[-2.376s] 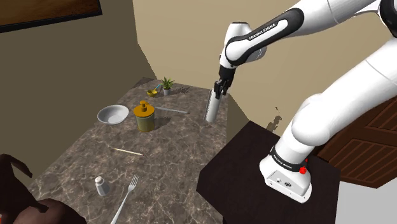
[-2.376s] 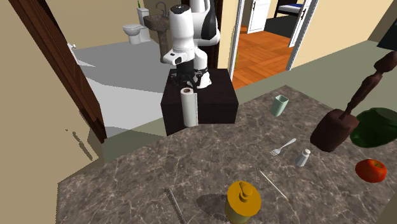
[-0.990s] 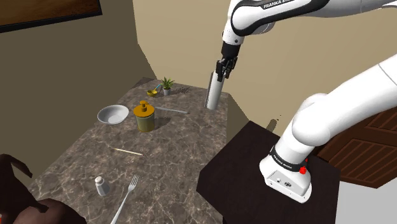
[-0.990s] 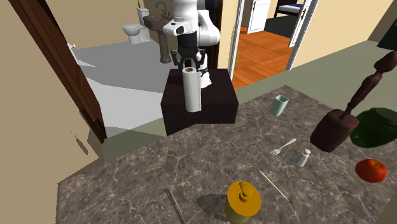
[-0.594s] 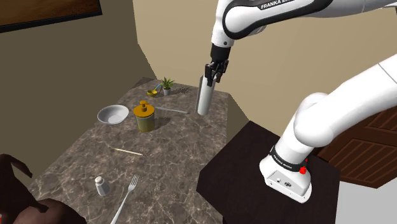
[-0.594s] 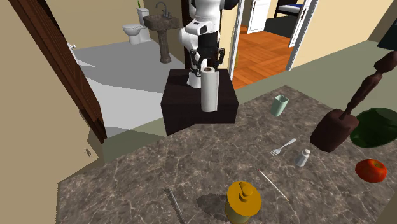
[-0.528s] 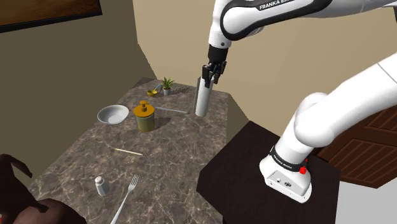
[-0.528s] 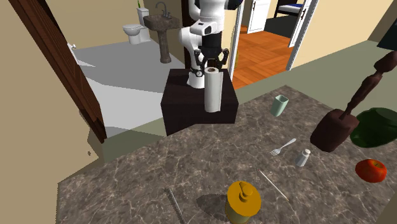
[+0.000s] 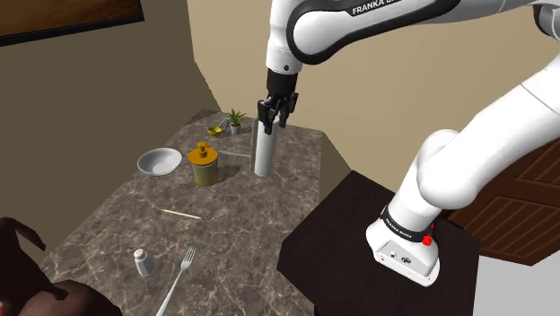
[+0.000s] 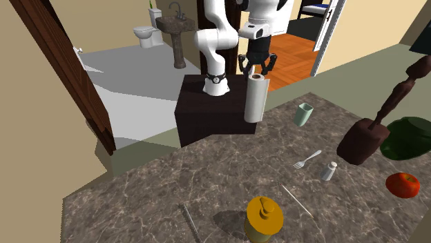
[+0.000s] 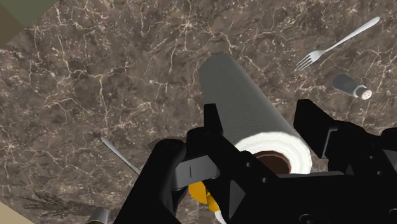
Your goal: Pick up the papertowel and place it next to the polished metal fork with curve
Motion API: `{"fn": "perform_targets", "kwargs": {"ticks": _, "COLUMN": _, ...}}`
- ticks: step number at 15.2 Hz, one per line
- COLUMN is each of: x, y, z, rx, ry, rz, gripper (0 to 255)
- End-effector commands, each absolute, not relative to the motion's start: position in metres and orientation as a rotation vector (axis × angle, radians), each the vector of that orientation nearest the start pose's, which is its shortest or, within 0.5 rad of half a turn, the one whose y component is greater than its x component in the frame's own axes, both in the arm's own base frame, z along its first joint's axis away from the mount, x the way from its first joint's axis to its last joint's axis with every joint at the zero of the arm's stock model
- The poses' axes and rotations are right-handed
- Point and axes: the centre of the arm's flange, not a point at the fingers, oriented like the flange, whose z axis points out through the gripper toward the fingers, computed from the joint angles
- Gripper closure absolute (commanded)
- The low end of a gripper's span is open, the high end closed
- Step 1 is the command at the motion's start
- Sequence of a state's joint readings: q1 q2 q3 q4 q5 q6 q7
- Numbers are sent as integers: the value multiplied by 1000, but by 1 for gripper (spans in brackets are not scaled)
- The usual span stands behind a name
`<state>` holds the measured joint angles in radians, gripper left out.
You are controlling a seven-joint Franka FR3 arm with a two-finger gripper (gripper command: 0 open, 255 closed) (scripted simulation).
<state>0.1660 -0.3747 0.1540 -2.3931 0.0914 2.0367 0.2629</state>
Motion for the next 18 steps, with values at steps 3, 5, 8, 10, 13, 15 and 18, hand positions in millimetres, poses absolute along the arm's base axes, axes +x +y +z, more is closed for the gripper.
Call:
{"fn": "perform_targets", "kwargs": {"ticks": 3, "x": 410, "y": 196, "z": 459, "rx": -3112, "ry": -8, "rz": -11, "gripper": 255}}
{"fn": "perform_targets", "kwargs": {"ticks": 5, "x": 411, "y": 222, "z": 459, "rx": -3112, "ry": -8, "rz": -11, "gripper": 255}}
{"fn": "perform_targets", "kwargs": {"ticks": 8, "x": 413, "y": 262, "z": 459, "rx": -3112, "ry": -8, "rz": -11, "gripper": 255}}
{"fn": "perform_targets", "kwargs": {"ticks": 10, "x": 414, "y": 288, "z": 459, "rx": -3112, "ry": -8, "rz": -11, "gripper": 255}}
{"fn": "perform_targets", "kwargs": {"ticks": 13, "x": 416, "y": 328, "z": 459, "rx": -3112, "ry": -8, "rz": -11, "gripper": 255}}
{"fn": "perform_targets", "kwargs": {"ticks": 15, "x": 417, "y": 354, "z": 459, "rx": -3112, "ry": -8, "rz": -11, "gripper": 255}}
{"fn": "perform_targets", "kwargs": {"ticks": 18, "x": 418, "y": 372, "z": 454, "rx": -3112, "ry": -8, "rz": -11, "gripper": 255}}
